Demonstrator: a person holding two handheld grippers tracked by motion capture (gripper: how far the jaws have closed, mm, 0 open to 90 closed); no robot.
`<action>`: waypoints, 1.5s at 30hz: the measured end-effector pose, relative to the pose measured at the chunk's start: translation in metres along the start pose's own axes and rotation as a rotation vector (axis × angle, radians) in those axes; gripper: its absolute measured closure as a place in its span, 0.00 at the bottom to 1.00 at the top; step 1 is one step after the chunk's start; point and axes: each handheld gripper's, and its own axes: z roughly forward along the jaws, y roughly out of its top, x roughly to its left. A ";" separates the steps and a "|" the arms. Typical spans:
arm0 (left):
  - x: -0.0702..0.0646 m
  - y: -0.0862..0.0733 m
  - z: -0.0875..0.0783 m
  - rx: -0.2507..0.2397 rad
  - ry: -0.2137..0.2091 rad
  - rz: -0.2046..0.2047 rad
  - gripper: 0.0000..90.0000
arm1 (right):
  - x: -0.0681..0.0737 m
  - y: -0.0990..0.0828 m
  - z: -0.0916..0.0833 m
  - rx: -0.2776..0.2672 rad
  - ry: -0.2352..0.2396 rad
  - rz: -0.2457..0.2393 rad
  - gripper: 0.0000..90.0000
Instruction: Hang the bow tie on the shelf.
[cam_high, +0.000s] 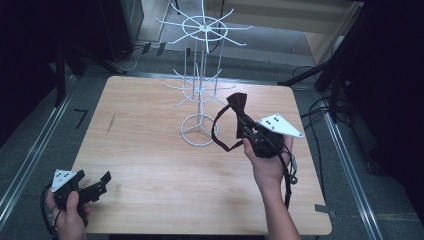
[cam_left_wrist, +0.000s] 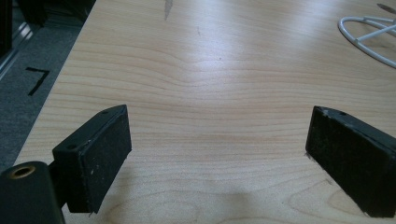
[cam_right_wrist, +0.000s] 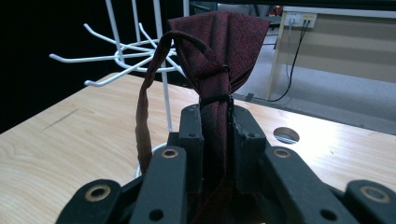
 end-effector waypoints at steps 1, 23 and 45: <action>0.000 0.000 0.000 -0.001 0.000 0.000 0.08 | 0.000 0.001 0.002 0.002 -0.003 0.003 0.87; 0.001 0.000 0.000 -0.001 -0.003 -0.003 0.08 | -0.011 -0.009 0.042 0.047 -0.054 0.071 0.86; 0.001 0.000 0.000 -0.004 -0.005 -0.002 0.08 | -0.009 -0.035 0.082 0.139 -0.038 0.134 0.83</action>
